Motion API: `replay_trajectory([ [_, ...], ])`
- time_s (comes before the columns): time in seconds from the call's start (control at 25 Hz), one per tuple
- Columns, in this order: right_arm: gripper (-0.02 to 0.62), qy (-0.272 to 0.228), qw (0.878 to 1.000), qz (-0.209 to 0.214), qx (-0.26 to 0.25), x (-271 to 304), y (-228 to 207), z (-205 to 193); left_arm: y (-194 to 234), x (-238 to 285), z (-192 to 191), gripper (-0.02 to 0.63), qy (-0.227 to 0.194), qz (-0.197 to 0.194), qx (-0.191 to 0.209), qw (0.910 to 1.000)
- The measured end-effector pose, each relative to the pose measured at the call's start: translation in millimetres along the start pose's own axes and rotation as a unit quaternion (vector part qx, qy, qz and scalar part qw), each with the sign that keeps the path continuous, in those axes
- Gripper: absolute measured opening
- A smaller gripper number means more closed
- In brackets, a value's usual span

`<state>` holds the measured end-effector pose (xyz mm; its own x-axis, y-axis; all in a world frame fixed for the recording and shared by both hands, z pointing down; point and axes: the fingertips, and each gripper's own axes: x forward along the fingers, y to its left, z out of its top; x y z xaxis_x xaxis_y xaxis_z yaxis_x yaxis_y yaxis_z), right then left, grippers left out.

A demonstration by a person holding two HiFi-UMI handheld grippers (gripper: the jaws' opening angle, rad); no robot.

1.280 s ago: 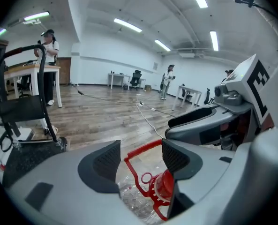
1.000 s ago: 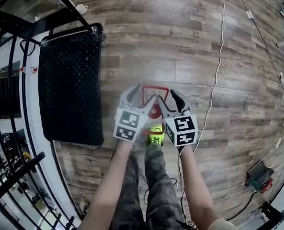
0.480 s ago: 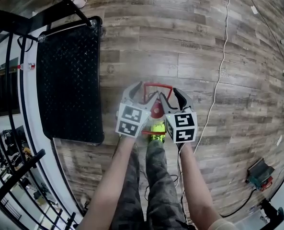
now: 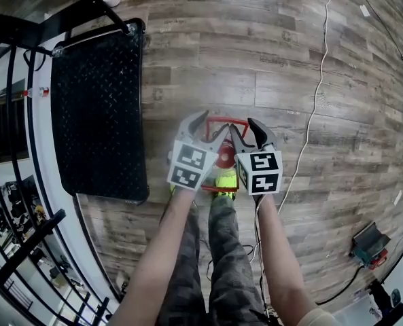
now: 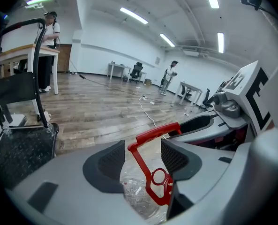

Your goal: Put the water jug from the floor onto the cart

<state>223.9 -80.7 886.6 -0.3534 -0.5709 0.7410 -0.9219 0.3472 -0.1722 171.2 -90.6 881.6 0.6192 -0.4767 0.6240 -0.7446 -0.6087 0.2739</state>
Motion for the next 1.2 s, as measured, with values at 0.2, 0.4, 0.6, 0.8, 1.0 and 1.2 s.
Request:
replay_trajectory([
  [0.2, 0.134, -0.003, 1.000, 0.007, -0.012, 3, 1, 0, 1, 5, -4, 0.227, 0.010, -0.005, -0.002, 0.9999],
  [0.4, 0.059, -0.015, 1.000, 0.012, 0.002, 0, 4, 2, 4, -1, -1, 0.072, 0.001, 0.005, 0.003, 1.0000],
  [0.6, 0.037, -0.034, 0.999, 0.008, 0.015, -10, 9, 5, -3, -12, 3, 0.067, -0.015, 0.015, 0.009, 0.9997],
  [0.8, 0.029, -0.044, 0.999, 0.013, 0.022, -25, 20, 5, -10, -32, 1, 0.067, -0.024, 0.033, 0.006, 0.9991],
  [1.0, 0.025, -0.051, 0.998, 0.032, 0.011, -46, 36, 17, -18, -57, 5, 0.066, -0.036, 0.052, -0.005, 0.9980],
  [1.2, 0.021, -0.081, 0.996, 0.037, 0.002, -71, 42, 47, -24, -80, 37, 0.066, -0.062, 0.068, 0.012, 0.9957],
])
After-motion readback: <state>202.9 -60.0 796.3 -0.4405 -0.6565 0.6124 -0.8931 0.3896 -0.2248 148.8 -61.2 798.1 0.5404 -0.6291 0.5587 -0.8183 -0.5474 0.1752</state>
